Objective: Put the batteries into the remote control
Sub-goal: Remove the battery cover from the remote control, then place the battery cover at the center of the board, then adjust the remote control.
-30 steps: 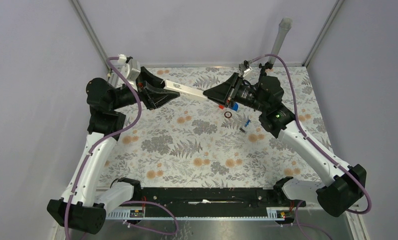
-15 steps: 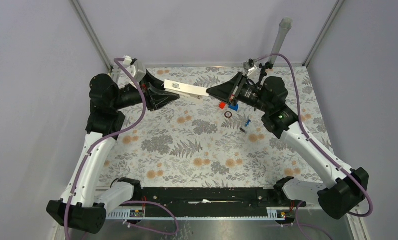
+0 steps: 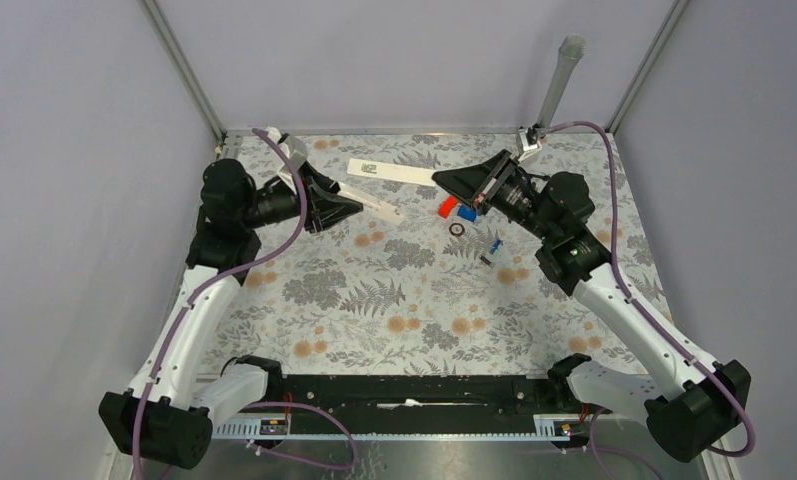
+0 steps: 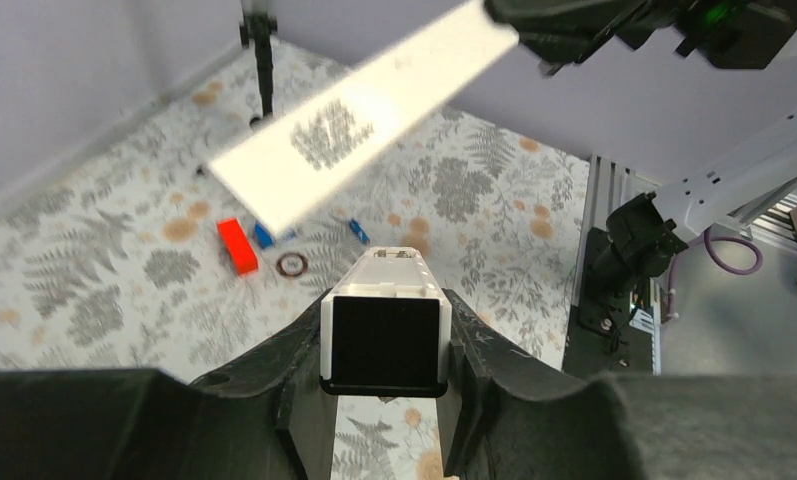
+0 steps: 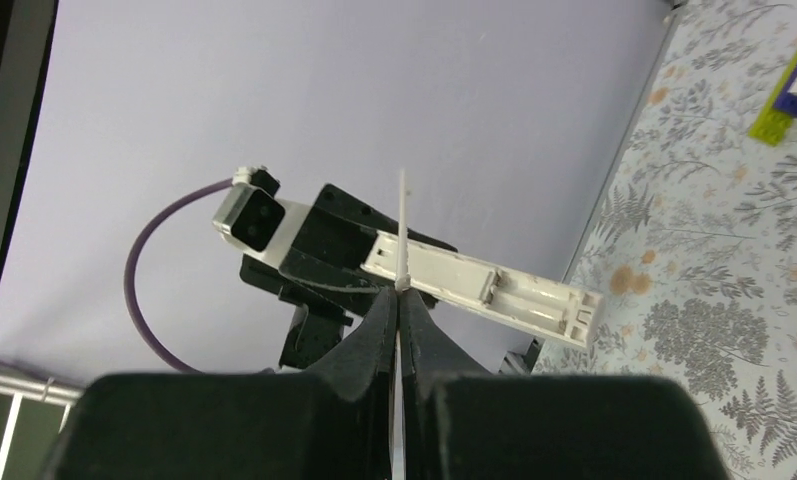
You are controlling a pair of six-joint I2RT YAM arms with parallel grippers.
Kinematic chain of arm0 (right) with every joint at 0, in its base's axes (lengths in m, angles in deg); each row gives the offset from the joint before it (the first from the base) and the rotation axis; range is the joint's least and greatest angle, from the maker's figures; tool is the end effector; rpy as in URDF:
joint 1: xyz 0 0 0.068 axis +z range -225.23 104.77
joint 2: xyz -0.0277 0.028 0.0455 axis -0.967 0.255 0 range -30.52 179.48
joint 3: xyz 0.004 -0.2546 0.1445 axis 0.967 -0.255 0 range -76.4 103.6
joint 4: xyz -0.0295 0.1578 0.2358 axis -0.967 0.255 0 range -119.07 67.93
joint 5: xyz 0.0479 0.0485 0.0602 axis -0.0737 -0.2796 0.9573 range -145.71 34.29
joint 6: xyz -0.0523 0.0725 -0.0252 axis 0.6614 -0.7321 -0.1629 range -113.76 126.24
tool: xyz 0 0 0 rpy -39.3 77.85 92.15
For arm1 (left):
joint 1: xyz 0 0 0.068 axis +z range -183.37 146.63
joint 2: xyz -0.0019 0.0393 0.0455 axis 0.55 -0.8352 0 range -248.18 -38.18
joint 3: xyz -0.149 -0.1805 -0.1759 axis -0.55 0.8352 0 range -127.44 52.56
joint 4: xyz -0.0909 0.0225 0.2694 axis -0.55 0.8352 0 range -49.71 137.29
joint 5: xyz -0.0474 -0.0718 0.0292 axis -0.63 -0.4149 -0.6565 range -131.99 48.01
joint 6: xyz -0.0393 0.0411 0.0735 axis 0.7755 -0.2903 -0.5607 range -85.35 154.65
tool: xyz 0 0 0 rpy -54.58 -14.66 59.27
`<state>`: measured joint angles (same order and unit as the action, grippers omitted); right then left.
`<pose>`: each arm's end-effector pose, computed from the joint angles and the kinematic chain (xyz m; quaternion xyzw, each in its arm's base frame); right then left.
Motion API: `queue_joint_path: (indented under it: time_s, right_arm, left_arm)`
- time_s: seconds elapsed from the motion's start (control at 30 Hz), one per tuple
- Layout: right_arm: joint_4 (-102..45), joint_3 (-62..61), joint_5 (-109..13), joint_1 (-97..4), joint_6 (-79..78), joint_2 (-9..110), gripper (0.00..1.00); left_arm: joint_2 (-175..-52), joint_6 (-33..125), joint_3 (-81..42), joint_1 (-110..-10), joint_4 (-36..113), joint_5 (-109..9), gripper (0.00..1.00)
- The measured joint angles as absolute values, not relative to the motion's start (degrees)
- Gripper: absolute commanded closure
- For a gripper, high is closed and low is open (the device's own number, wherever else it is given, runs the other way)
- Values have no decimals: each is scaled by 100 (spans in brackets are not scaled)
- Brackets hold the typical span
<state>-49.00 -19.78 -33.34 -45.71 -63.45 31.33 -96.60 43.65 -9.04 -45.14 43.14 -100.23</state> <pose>0.2512 0.1787 0.4379 0.0616 0.6156 0.6683 0.4130 0.2355 -0.1218 0.4315 0.3600 0.6074 -0.4492 0.5475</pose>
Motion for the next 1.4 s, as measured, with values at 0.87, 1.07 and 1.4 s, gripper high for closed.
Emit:
queue_joint_path:
  time_s: [0.87,1.07,1.4]
  right_arm:
    - [-4351,-4472,-5203,-4020,-5134,4322,80]
    - [-3886,-4745,-5482,-4012,-4900,3996,27]
    - [-2985,-3519,-4615,-4012,-3412,3082,11]
  left_arm:
    - [-8440,4778,322,-4514,4124,-9089,100]
    - [-8442,4909,348,-4514,3938,-9192,100]
    - [-8807,5193,187,-4516,3763,-9854,100]
